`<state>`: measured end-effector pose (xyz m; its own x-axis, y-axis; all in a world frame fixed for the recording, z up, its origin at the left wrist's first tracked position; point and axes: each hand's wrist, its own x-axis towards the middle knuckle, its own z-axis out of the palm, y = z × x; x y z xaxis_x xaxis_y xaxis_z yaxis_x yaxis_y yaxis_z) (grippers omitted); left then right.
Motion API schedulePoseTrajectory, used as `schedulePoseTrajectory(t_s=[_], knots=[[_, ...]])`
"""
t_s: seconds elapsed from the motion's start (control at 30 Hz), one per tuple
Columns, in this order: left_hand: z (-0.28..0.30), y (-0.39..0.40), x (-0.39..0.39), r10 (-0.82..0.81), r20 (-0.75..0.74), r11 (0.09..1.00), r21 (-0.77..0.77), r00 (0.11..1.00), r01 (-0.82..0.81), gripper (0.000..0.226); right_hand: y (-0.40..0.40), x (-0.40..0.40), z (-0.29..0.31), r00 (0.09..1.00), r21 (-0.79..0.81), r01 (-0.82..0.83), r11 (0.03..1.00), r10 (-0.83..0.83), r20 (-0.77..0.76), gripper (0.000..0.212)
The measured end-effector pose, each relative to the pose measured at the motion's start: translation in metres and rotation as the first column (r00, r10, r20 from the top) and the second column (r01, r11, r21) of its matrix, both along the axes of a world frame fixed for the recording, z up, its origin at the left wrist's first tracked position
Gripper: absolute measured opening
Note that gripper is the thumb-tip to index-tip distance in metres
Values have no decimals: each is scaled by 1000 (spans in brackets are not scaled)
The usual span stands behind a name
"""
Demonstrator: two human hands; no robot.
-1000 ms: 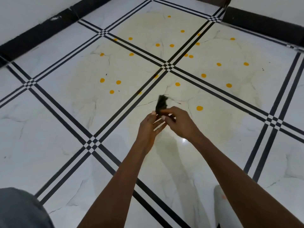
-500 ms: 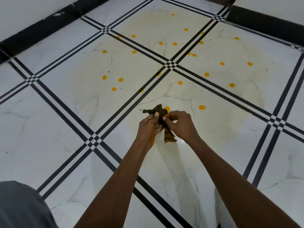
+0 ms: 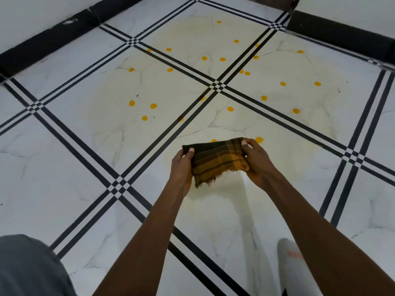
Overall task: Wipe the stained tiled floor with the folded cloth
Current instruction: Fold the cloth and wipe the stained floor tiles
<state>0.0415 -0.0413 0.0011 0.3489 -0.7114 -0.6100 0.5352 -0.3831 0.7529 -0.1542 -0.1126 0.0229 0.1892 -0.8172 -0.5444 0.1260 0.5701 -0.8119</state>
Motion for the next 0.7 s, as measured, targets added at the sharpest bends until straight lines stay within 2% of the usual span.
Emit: schedulePoseTrajectory(t_s=[0.1,0.13,0.2,0.3,0.37,0.43,0.47,0.57,0.63,0.7], knots=[[3,-8,-12,-73,17,997,39,997,72,37,-5,-22,6,998,-20,52,998,-52,31,33],[4,-12,-18,-105,38,993,63,994,102,38,-8,-29,12,997,-67,72,995,-73,-15,34],[3,-17,-26,-131,68,987,100,989,124,38,-18,-43,27,971,-244,29,969,-85,-225,34],[-2,-19,-28,-128,116,989,82,985,119,30,-43,-58,60,815,-520,-189,833,-162,-556,32],[-6,-17,-23,-143,194,988,83,970,129,27,-54,-59,76,677,-584,-341,736,-239,-697,33],[-11,-16,-17,-147,263,988,87,954,128,24,-57,-52,79,554,-535,-463,706,-241,-797,34],[-13,-14,-14,-152,293,987,89,944,131,23,-56,-45,75,476,-460,-537,707,-197,-857,35],[-22,-9,-6,-188,388,981,118,902,153,21,-44,-20,45,169,-95,-748,657,50,-984,45],[-29,-5,-2,-217,459,975,145,861,169,18,-37,-11,20,100,45,-788,614,200,-975,36],[-36,-2,2,-263,569,964,189,779,187,15,-34,-12,-3,107,80,-785,614,262,-959,31]])
